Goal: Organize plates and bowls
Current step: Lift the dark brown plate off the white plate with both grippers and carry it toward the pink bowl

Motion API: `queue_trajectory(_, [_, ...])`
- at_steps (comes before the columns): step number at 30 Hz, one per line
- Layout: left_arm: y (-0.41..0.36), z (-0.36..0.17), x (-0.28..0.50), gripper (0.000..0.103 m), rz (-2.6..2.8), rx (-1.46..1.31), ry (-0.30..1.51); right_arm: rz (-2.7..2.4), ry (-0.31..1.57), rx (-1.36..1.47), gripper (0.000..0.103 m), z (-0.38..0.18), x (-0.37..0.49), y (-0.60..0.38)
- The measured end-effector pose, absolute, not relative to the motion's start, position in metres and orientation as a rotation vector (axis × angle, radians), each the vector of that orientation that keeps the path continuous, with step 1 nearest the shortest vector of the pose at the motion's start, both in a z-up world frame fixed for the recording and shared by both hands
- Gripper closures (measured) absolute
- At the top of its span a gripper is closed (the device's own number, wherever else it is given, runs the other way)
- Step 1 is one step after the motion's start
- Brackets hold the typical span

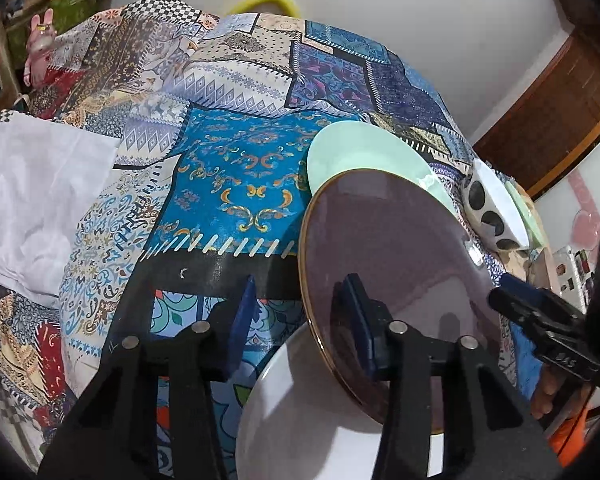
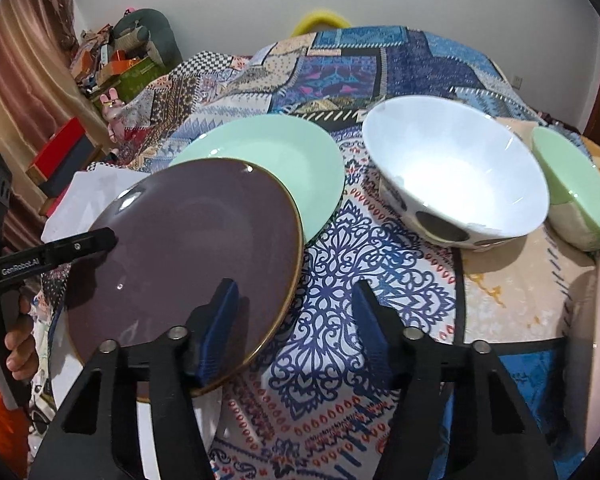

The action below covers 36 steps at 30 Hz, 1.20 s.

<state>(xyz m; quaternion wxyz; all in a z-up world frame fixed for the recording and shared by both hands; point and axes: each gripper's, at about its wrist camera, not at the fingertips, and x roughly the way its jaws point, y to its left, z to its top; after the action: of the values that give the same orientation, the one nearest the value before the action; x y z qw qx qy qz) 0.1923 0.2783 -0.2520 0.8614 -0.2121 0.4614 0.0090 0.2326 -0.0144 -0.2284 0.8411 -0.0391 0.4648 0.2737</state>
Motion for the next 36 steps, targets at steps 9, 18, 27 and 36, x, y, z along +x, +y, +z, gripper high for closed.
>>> queue_trajectory(9, [0.269, -0.248, 0.201, 0.077, -0.008, -0.401, 0.984, 0.605, 1.011, -0.060, 0.066, -0.232, 0.238, -0.014])
queue_trajectory(18, [0.262, -0.246, 0.205, 0.078, -0.014, -0.372, 1.005, 0.647, 1.053, 0.011, 0.076, -0.235, 0.244, -0.010])
queue_trajectory(27, [0.252, -0.243, 0.200, 0.078, -0.021, -0.352, 1.007, 0.646, 1.048, 0.005, 0.077, -0.230, 0.241, -0.017])
queue_trajectory(36, [0.230, -0.235, 0.192, 0.078, -0.031, -0.319, 0.997, 0.625, 1.041, 0.022, 0.077, -0.224, 0.234, -0.037])
